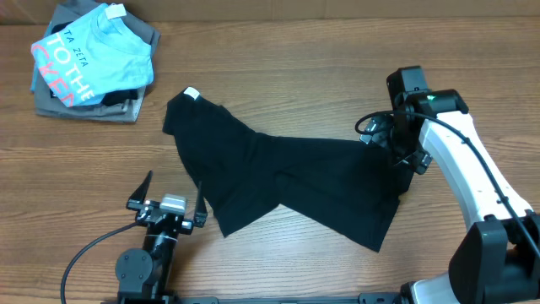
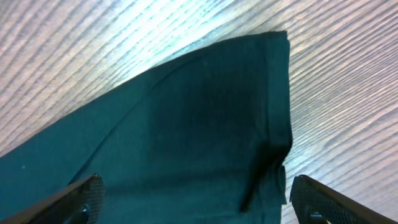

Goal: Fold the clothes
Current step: 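Grasp the left end of the black T-shirt with the left gripper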

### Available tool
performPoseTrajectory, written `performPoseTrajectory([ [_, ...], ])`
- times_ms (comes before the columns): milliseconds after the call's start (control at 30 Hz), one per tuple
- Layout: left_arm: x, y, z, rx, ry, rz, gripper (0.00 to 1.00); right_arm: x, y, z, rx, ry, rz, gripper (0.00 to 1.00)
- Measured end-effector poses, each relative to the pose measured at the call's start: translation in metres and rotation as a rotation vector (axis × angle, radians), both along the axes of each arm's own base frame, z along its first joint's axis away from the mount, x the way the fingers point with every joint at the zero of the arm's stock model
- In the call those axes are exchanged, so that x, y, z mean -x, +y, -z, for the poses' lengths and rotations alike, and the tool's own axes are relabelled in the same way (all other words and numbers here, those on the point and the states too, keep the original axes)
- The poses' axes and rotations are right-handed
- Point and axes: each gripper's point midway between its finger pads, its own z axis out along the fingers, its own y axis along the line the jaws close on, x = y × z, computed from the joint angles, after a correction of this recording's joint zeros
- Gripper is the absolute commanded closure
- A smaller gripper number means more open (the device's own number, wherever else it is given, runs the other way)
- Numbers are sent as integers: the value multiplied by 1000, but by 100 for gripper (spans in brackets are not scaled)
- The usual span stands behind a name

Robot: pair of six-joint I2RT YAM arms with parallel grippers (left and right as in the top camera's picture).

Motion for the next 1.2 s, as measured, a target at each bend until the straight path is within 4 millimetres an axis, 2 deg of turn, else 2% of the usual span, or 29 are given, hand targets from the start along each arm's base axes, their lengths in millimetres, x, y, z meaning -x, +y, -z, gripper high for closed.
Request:
performPoseTrajectory([
  [267,24,-64,-20,4,-84,398,0,7,-1,13,3,23,2,0],
  [400,38,-83,-26,23,-102,538,0,3,0,13,0,4,2,0],
  [567,40,-83,-31,101,-72,543,0,-5,4,12,-25,-26,-1,0],
  [700,33,-67,-38,205,78,414,0,-6,8,12,-46,-30,0,0],
  [767,32,-61,-52,228,118,372,0,-5,10,12,-56,-27,1,0],
  [900,29,-64,-83,242,129,387,0,-4,11,12,-66,-22,0,0],
  [1067,23,-73,-74,301,221,430,0,2,11,13,-65,3,1,0],
  [1200,15,-68,-70,364,399,363,0,2,11,13,-65,2,1,0],
])
